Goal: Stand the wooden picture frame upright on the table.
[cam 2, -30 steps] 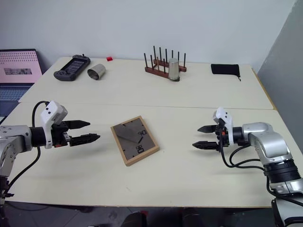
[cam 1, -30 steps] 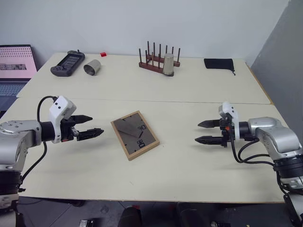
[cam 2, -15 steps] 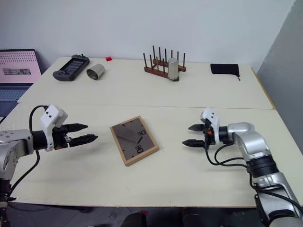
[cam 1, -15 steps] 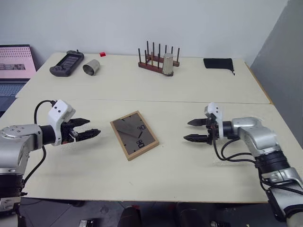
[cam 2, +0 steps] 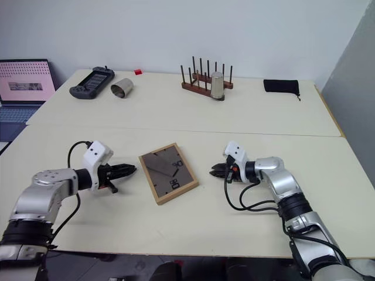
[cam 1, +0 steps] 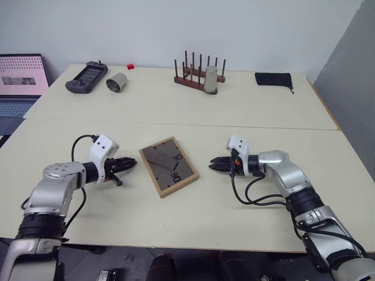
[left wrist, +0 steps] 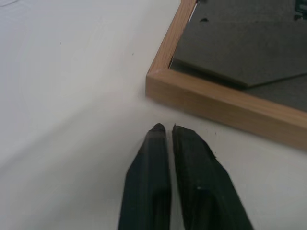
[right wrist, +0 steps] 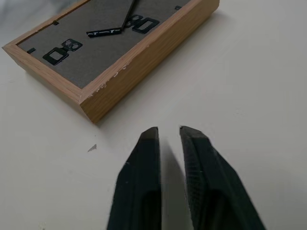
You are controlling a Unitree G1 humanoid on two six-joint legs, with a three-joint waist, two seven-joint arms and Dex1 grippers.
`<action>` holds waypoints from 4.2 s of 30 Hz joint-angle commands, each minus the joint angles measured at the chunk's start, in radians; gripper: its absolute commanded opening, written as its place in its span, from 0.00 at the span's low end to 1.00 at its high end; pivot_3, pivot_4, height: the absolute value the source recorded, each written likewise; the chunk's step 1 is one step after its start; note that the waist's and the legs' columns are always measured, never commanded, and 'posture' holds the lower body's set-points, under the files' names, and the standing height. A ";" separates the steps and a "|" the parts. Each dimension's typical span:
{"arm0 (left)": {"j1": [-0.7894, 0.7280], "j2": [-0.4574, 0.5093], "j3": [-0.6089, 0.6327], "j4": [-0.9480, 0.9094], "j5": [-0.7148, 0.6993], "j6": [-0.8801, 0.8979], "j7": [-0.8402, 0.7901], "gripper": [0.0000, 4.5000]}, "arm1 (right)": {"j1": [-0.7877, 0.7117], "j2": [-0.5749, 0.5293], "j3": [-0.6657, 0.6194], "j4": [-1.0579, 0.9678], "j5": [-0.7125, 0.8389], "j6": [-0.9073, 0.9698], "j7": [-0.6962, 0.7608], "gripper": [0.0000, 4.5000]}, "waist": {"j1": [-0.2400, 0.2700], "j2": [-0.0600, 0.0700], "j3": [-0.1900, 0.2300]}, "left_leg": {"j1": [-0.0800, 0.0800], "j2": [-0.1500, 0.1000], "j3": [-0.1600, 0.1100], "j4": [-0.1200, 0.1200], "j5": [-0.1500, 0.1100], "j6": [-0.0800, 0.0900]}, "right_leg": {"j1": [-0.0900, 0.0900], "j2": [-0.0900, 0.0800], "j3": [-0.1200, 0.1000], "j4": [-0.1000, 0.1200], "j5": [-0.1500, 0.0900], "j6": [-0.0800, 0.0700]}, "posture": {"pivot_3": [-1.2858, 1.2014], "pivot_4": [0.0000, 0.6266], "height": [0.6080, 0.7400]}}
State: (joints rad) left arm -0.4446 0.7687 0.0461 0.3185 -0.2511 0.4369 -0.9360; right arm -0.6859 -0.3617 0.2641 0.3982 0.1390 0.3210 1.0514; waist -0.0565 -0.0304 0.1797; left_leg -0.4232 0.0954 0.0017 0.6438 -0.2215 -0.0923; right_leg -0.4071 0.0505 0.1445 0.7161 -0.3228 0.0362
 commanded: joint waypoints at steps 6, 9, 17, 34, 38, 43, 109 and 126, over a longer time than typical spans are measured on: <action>-0.114 -0.084 -0.077 0.078 0.063 -0.092 -0.028 0.00 | 0.048 0.033 0.020 -0.134 0.023 0.042 0.017 0.01 | 0.003 0.000 0.000 | 0.000 0.000 -0.001 0.000 0.000 0.000 | 0.001 0.000 -0.001 0.000 0.000 0.000 | 0.52 0.24 1.00; -0.134 -0.106 -0.088 0.081 0.063 -0.091 -0.041 0.00 | 0.057 0.047 0.021 -0.167 0.029 0.066 0.010 0.01 | 0.004 0.000 0.000 | 0.000 0.000 -0.001 0.001 0.000 0.000 | 0.001 0.000 -0.001 0.000 0.000 0.000 | 0.52 0.24 1.00; -0.169 -0.187 -0.154 0.041 0.060 -0.075 -0.091 0.00 | 0.127 -0.041 0.009 -0.318 0.053 0.150 0.052 0.01 | 0.012 0.000 0.000 | -0.001 -0.001 -0.002 0.001 0.000 0.000 | 0.001 -0.001 -0.002 0.000 0.000 0.000 | 0.52 0.24 1.00; -0.122 -0.202 -0.262 -0.169 0.044 0.010 -0.225 0.00 | 0.192 -0.247 -0.060 -0.360 0.085 0.169 0.107 0.01 | 0.015 0.000 0.000 | -0.002 -0.001 -0.002 0.001 0.000 0.000 | 0.001 -0.001 -0.001 -0.001 0.000 0.000 | 0.52 0.24 1.00; -0.120 -0.193 -0.265 -0.191 0.038 0.050 -0.244 0.00 | 0.199 -0.271 -0.062 -0.352 0.080 0.166 0.122 0.01 | 0.015 0.000 0.000 | -0.002 -0.001 -0.002 0.001 0.000 0.000 | 0.001 0.000 -0.001 -0.001 0.000 0.000 | 0.52 0.24 1.00; -0.129 -0.156 -0.212 -0.140 0.043 0.098 -0.213 0.00 | 0.176 -0.294 -0.086 -0.274 0.033 0.116 0.077 0.01 | 0.015 0.000 0.000 | -0.002 -0.001 -0.002 0.001 0.000 0.000 | 0.001 0.000 -0.001 -0.001 0.000 0.000 | 0.52 0.24 1.00; -0.241 -0.210 -0.019 -0.127 -0.517 1.053 -0.031 0.28 | 0.187 -0.097 -0.086 -0.304 -0.007 0.135 -0.177 0.00 | -0.001 0.000 -0.001 | 0.007 -0.002 -0.004 0.000 0.000 0.000 | 0.011 -0.001 -0.002 -0.002 0.000 0.001 | 0.52 0.24 1.00; -0.296 -0.309 0.125 -0.071 -0.517 0.996 0.107 0.28 | -0.050 -0.047 -0.262 -0.435 0.320 0.546 -0.192 0.49 | -0.004 0.001 -0.001 | 0.004 -0.002 -0.004 -0.001 0.000 0.000 | 0.007 -0.001 -0.001 -0.002 0.000 0.001 | 0.52 0.24 1.00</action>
State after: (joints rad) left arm -0.7335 0.4664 0.1429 0.2810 -0.7382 1.4478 -0.8264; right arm -0.6998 -0.4318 0.0215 -0.0168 0.4142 0.8395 0.8690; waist -0.0607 -0.0299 0.1792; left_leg -0.4192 0.0934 -0.0021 0.6432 -0.2214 -0.0923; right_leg -0.4003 0.0499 0.1437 0.7136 -0.3226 0.0369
